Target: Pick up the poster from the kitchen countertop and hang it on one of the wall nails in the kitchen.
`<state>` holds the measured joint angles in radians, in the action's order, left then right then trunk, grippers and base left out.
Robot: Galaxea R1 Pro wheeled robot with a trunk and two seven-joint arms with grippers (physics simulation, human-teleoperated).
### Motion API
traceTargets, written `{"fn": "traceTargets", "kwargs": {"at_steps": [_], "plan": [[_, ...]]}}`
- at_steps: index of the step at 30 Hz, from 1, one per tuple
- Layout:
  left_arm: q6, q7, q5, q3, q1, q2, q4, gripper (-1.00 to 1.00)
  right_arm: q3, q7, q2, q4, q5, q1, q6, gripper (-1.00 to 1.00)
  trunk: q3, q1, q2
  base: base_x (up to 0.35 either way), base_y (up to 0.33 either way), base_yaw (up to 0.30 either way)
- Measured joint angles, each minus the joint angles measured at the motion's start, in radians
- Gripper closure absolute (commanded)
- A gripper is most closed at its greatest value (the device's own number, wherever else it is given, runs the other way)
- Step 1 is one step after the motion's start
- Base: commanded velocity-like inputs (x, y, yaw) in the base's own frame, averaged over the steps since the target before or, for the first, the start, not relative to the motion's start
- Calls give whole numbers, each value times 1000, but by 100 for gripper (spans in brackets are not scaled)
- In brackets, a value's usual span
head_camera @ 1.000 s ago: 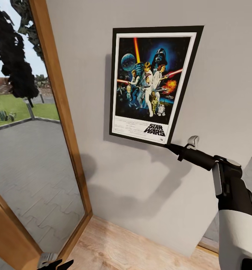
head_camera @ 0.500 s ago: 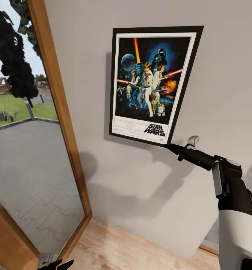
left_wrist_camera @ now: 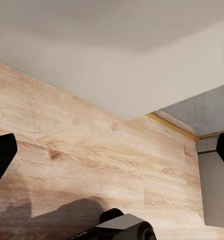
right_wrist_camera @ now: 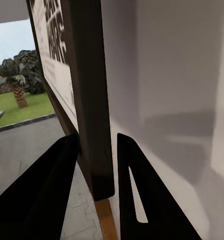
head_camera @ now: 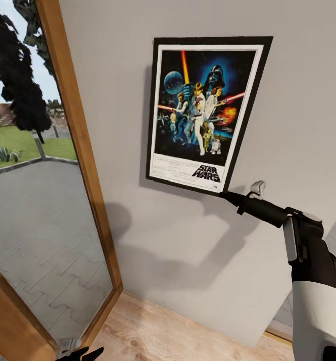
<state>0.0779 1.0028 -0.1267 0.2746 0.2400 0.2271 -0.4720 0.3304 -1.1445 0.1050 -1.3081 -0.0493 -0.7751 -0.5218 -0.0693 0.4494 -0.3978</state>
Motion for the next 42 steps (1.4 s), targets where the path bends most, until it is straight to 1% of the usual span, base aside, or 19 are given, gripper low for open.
{"fn": "traceTargets", "kwargs": {"at_steps": [7,17,18,25,26,42], "plan": [[0,0,0,0,0,0,0,-100,0,0,0,0,-37,0,-35,100,0,0,0,0,0,0],[0,0,0,0,0,0,0,-100,0,0,0,0,-39,0,-35,100,0,0,0,0,0,0],[0,0,0,-2,0,2,-2,-100,3,-6,-3,6,-33,-1,-29,100,0,0,0,0,0,0],[0,0,0,-9,0,-4,-9,-100,5,-31,-8,10,8,-3,8,100,0,0,0,0,0,0],[0,0,0,-9,0,-4,-9,-100,4,-31,-8,10,27,-3,8,100,0,0,0,0,0,0],[0,0,0,-9,0,-5,-10,-100,5,-32,-8,11,30,-3,9,100,0,0,0,0,0,0]]}}
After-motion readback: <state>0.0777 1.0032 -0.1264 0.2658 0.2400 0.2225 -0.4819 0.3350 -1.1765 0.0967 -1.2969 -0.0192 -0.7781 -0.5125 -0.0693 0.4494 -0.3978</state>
